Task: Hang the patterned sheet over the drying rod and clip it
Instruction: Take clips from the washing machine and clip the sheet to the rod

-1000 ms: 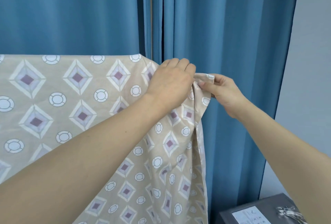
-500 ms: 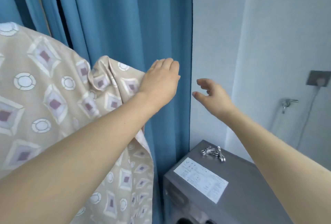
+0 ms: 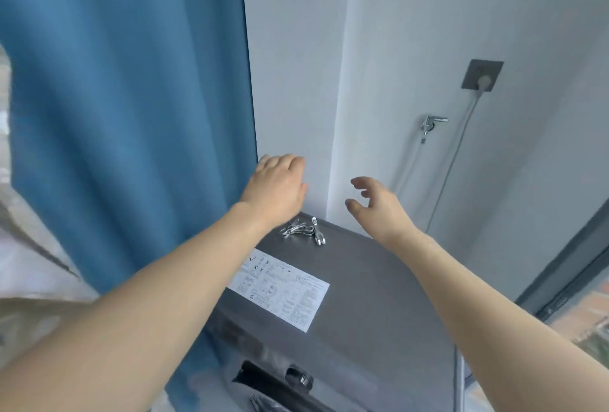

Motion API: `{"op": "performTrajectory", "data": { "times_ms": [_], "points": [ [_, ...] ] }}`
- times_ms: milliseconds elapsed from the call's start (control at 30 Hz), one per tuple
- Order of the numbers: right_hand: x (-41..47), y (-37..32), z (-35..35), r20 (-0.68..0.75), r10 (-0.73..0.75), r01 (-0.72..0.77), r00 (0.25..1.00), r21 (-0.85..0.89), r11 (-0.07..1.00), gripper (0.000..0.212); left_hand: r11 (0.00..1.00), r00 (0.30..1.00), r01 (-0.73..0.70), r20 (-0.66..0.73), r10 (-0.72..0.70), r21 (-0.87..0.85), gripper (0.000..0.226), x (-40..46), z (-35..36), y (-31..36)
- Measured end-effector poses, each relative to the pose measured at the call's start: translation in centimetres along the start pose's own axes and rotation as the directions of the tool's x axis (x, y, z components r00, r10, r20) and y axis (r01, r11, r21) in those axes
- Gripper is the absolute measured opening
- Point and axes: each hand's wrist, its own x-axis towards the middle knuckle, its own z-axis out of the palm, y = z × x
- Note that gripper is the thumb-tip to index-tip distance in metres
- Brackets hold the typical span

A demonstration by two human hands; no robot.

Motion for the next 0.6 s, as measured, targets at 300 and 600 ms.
{"op": "performTrajectory", "data": {
  "times_ms": [300, 600],
  "points": [
    [9.1, 10.3, 10.7, 0.185, 0.141, -0.155, 0.973, 0.064, 0.986, 0.044, 0.914, 0.879, 0.342, 0.418, -0.229, -0.219, 0.049, 3.1, 18.2, -5.4],
    [15.8, 20.1, 21.9, 0.186, 0.179, -0.199, 0.966, 0.098, 0.975, 0.052, 0.826, 0.867, 0.456, 0.375, -0.329, -0.331, 0.056, 6.6, 33.3, -9.1]
  ]
}}
